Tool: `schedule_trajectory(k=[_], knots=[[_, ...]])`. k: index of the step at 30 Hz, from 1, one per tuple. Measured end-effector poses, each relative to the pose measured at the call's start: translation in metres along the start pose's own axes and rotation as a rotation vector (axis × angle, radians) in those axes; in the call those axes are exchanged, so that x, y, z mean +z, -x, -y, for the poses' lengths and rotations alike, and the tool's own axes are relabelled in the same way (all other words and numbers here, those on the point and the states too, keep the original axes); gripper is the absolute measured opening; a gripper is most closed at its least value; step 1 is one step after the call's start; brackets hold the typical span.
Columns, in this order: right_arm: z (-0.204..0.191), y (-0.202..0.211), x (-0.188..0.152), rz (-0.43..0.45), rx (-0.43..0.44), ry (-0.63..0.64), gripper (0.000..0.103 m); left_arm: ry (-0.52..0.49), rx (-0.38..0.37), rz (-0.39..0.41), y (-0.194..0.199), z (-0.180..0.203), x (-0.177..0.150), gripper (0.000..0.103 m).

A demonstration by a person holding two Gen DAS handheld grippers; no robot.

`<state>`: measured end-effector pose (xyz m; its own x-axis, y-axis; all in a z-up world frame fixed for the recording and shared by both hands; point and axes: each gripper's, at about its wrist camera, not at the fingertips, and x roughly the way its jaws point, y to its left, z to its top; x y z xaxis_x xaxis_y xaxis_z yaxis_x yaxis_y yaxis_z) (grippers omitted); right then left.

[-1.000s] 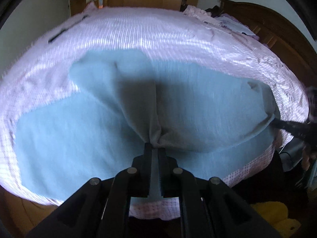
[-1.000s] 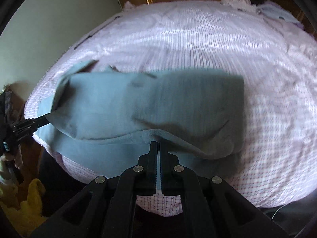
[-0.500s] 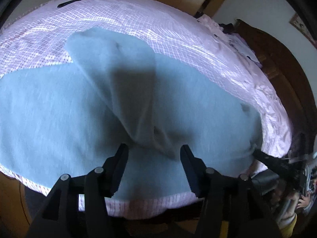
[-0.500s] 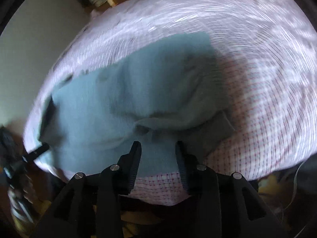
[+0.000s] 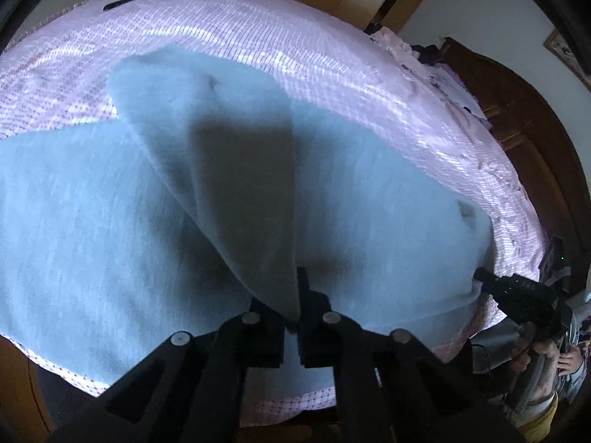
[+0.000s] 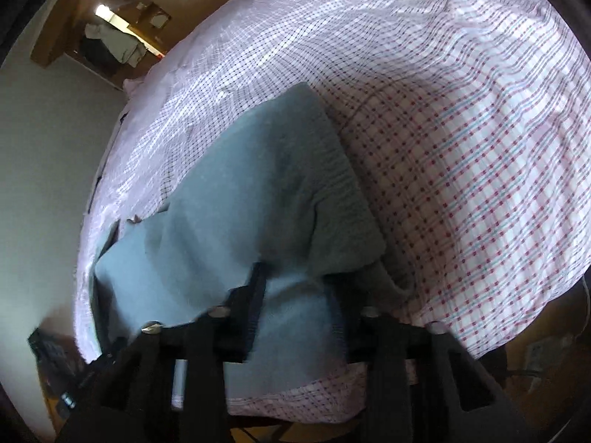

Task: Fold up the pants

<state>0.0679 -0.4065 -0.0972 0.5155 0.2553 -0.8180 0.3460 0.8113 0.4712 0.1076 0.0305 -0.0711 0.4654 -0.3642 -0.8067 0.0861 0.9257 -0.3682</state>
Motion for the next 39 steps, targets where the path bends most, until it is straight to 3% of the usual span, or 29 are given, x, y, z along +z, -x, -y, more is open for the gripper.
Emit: schedule_trajectory(k=[1, 7, 13, 21, 27, 31, 39], knots=[[-0.001, 0.004, -0.001, 0.008, -0.003, 0.005, 0.000, -0.003, -0.008, 0.010, 0.005, 0.000, 0.000, 0.003], [-0.007, 0.046, -0.008, 0.101, 0.044, 0.079, 0.000, -0.057, -0.011, 0.082, 0.042, 0.012, -0.006, 0.003], [-0.017, 0.078, -0.026, 0.150, 0.065, 0.149, 0.000, -0.079, -0.002, 0.071, 0.055, 0.013, -0.022, 0.003], [0.001, 0.054, -0.046, 0.102, 0.015, 0.128, 0.000, -0.095, 0.059, 0.014, 0.027, 0.006, -0.042, 0.004], [0.016, 0.021, -0.046, 0.068, -0.050, 0.109, 0.000, -0.084, 0.106, -0.047, 0.002, -0.004, -0.051, 0.012], [0.017, 0.007, -0.048, 0.054, -0.088, 0.127, 0.000, -0.081, 0.111, -0.067, 0.010, -0.006, -0.052, 0.013], [0.006, 0.048, -0.049, 0.075, -0.094, 0.189, 0.011, -0.146, 0.208, 0.084, 0.078, 0.008, -0.033, 0.042]])
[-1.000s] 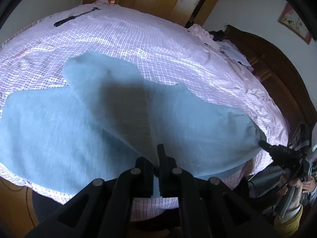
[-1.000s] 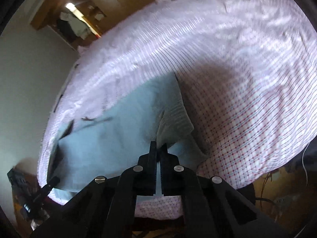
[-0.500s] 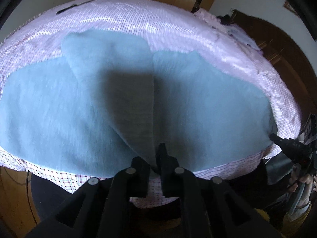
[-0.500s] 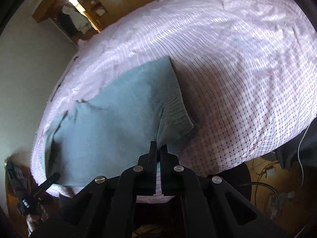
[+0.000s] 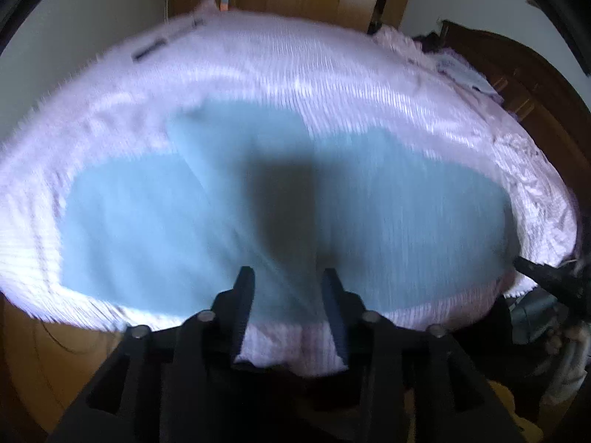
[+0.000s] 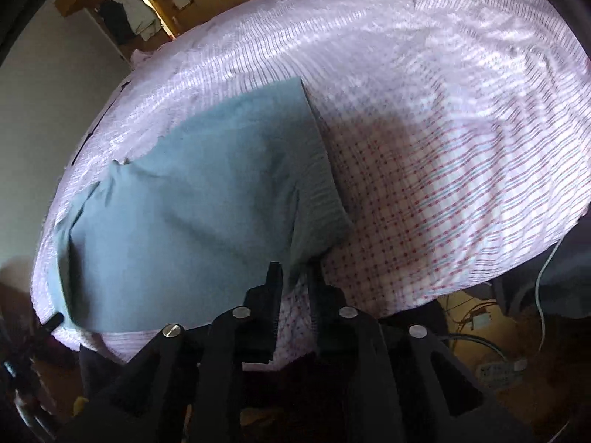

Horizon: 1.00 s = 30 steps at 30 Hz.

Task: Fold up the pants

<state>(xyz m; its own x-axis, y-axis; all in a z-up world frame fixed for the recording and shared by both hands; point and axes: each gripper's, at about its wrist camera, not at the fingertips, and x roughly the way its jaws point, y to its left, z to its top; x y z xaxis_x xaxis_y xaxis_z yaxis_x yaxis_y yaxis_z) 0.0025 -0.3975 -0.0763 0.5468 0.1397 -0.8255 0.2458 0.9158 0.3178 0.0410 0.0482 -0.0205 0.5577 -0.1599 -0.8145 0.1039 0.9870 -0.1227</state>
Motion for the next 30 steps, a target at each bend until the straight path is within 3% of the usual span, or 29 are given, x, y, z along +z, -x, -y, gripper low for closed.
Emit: schedule_trajectory(k=[3, 9, 13, 21, 27, 28, 29, 30], knots=[[-0.008, 0.018, 0.003, 0.053, -0.005, 0.019, 0.020, -0.020, 0.030, 0.038, 0.003, 0.002, 0.023, 0.044], [-0.029, 0.026, 0.006, 0.097, 0.006, 0.115, 0.023, 0.002, 0.046, 0.060, -0.025, 0.011, 0.065, 0.044], [-0.038, 0.006, 0.005, 0.075, 0.013, 0.131, 0.023, -0.023, 0.064, 0.073, -0.055, 0.023, 0.087, 0.044], [-0.039, -0.040, -0.002, -0.023, 0.033, 0.106, 0.023, -0.058, 0.123, 0.020, -0.115, 0.031, 0.117, 0.044], [-0.031, -0.052, -0.005, -0.024, 0.052, 0.112, 0.023, -0.056, 0.172, 0.000, -0.147, 0.025, 0.122, 0.043], [-0.030, -0.052, -0.005, -0.022, 0.060, 0.112, 0.023, -0.055, 0.174, 0.005, -0.148, 0.025, 0.123, 0.036], [-0.030, -0.053, -0.006, -0.020, 0.065, 0.111, 0.023, -0.054, 0.181, 0.013, -0.148, 0.022, 0.123, 0.021], [-0.029, -0.053, -0.006, -0.018, 0.071, 0.110, 0.023, -0.051, 0.172, 0.016, -0.148, 0.020, 0.123, 0.015]])
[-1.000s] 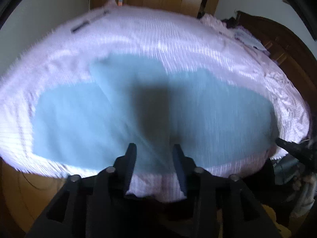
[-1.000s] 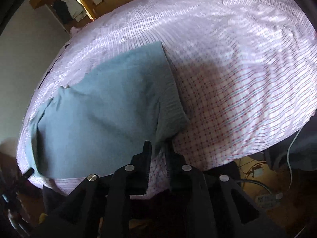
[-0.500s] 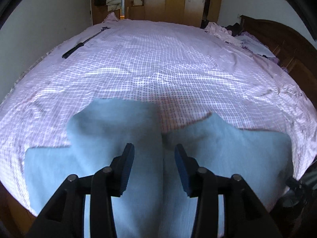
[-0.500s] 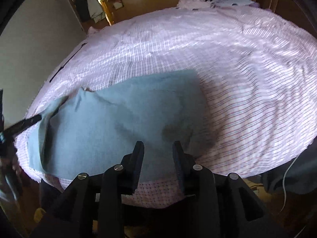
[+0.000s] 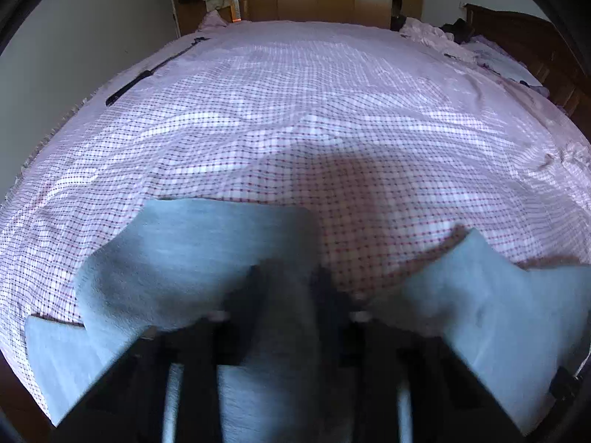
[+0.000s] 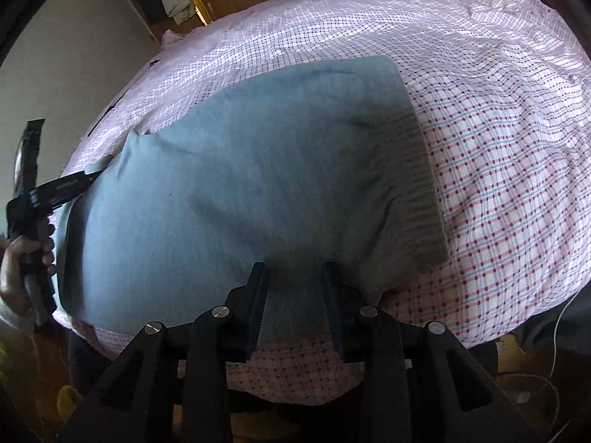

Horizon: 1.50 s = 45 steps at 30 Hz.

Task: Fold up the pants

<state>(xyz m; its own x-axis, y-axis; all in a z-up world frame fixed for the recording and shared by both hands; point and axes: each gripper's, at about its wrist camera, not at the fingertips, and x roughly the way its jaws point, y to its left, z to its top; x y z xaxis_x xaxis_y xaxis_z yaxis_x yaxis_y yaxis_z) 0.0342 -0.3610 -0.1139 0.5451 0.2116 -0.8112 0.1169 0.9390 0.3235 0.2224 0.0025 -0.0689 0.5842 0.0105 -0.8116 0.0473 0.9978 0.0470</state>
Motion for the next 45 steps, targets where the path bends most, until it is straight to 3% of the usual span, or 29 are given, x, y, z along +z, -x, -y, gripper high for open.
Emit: schedule_trajectory(k=[2, 10, 18, 26, 31, 36, 39, 41, 43, 45], knots=[[0.000, 0.000, -0.001, 0.004, 0.009, -0.005, 0.023, 0.026, -0.039, 0.004, 0.002, -0.007, -0.001, 0.005], [0.002, 0.002, -0.002, 0.006, 0.014, -0.010, 0.023, 0.130, -0.057, 0.141, 0.062, -0.052, -0.006, 0.004], [-0.001, 0.002, 0.000, 0.006, 0.003, -0.013, 0.023, 0.224, -0.025, 0.251, 0.133, -0.120, -0.037, 0.004], [-0.002, 0.001, 0.001, -0.002, -0.013, -0.009, 0.023, 0.316, 0.022, 0.243, 0.147, -0.171, -0.086, 0.004], [-0.005, 0.001, 0.001, -0.006, -0.026, -0.001, 0.023, 0.406, 0.042, 0.164, 0.127, -0.202, -0.126, 0.004], [-0.007, -0.001, 0.003, -0.017, -0.040, 0.001, 0.023, 0.504, -0.055, 0.114, 0.104, -0.218, -0.157, 0.004], [-0.008, -0.002, 0.005, -0.020, -0.046, 0.001, 0.023, 0.578, -0.117, 0.101, 0.096, -0.226, -0.168, 0.009], [-0.008, -0.002, 0.005, -0.022, -0.049, -0.001, 0.023, 0.609, -0.138, 0.099, 0.095, -0.226, -0.171, 0.031], [-0.009, -0.001, 0.004, -0.023, -0.052, -0.008, 0.023, 0.622, -0.147, 0.114, 0.097, -0.224, -0.175, 0.043], [-0.009, 0.000, 0.003, -0.027, -0.055, -0.009, 0.023, 0.600, -0.131, 0.122, 0.098, -0.220, -0.174, 0.043]])
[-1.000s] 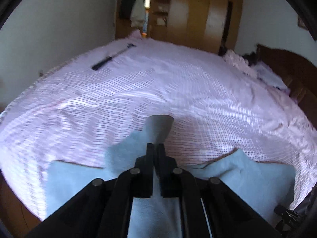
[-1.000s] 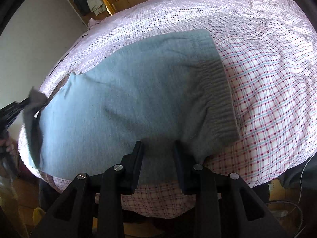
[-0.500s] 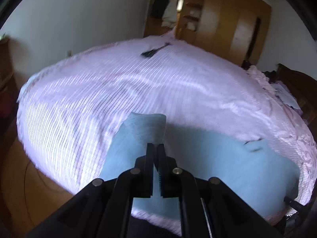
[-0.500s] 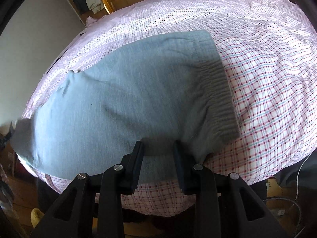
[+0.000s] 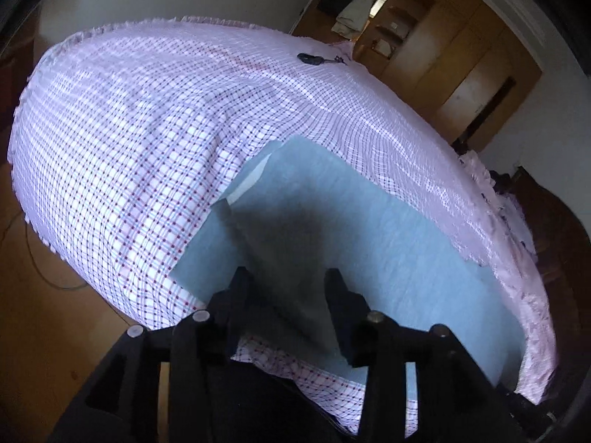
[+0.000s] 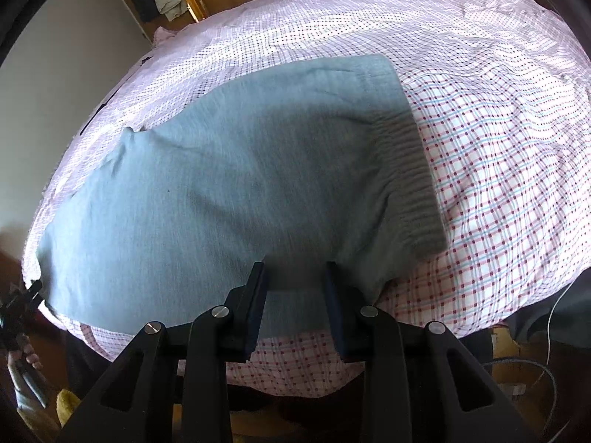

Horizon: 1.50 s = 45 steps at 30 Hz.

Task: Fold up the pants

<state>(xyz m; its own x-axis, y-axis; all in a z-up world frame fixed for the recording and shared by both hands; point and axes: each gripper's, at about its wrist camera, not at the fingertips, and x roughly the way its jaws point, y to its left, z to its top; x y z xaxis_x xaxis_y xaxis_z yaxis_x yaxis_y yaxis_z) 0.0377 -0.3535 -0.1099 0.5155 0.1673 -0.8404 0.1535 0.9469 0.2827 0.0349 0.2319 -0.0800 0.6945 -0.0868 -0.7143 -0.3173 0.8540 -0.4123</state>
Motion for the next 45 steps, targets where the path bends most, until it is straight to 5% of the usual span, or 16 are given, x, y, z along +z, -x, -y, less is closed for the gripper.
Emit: schedule_trajectory(k=[4, 7, 12, 16, 23, 27, 32, 35, 41, 43, 45], knots=[[0.000, 0.001, -0.002, -0.003, -0.002, 0.005, 0.023, -0.053, 0.064, 0.017, -0.009, 0.007, 0.000, 0.043], [0.001, 0.001, -0.002, -0.004, 0.003, -0.003, 0.023, -0.021, 0.065, 0.040, -0.013, 0.002, 0.005, 0.005], [0.001, 0.003, -0.003, -0.011, 0.003, -0.001, 0.023, -0.091, 0.090, 0.115, 0.017, 0.002, -0.002, 0.005], [0.003, 0.005, -0.005, -0.013, 0.005, -0.006, 0.023, -0.119, 0.121, 0.047, -0.001, -0.008, -0.010, 0.006], [0.010, 0.018, -0.004, -0.012, -0.003, -0.023, 0.023, -0.152, 0.205, 0.040, 0.000, -0.010, -0.004, 0.027], [0.037, 0.062, -0.008, 0.113, 0.048, -0.089, 0.024, -0.187, 0.225, 0.106, 0.032, -0.005, -0.003, 0.027], [0.080, 0.085, -0.010, 0.233, 0.028, -0.193, 0.050, -0.203, 0.133, 0.076, 0.038, 0.016, 0.006, 0.029], [0.098, 0.072, -0.013, 0.200, 0.149, -0.293, 0.050, -0.233, 0.074, 0.018, 0.026, 0.035, 0.000, 0.029], [0.082, 0.043, -0.029, 0.099, 0.410, -0.344, 0.050, -0.265, 0.104, -0.084, -0.004, 0.056, -0.019, 0.029], [0.071, 0.032, -0.032, 0.052, 0.413, -0.322, 0.050, -0.283, 0.122, -0.096, -0.010, 0.061, -0.024, 0.029], [0.061, 0.018, -0.035, 0.019, 0.306, -0.283, 0.050, -0.299, 0.148, -0.101, -0.015, 0.065, -0.026, 0.030]])
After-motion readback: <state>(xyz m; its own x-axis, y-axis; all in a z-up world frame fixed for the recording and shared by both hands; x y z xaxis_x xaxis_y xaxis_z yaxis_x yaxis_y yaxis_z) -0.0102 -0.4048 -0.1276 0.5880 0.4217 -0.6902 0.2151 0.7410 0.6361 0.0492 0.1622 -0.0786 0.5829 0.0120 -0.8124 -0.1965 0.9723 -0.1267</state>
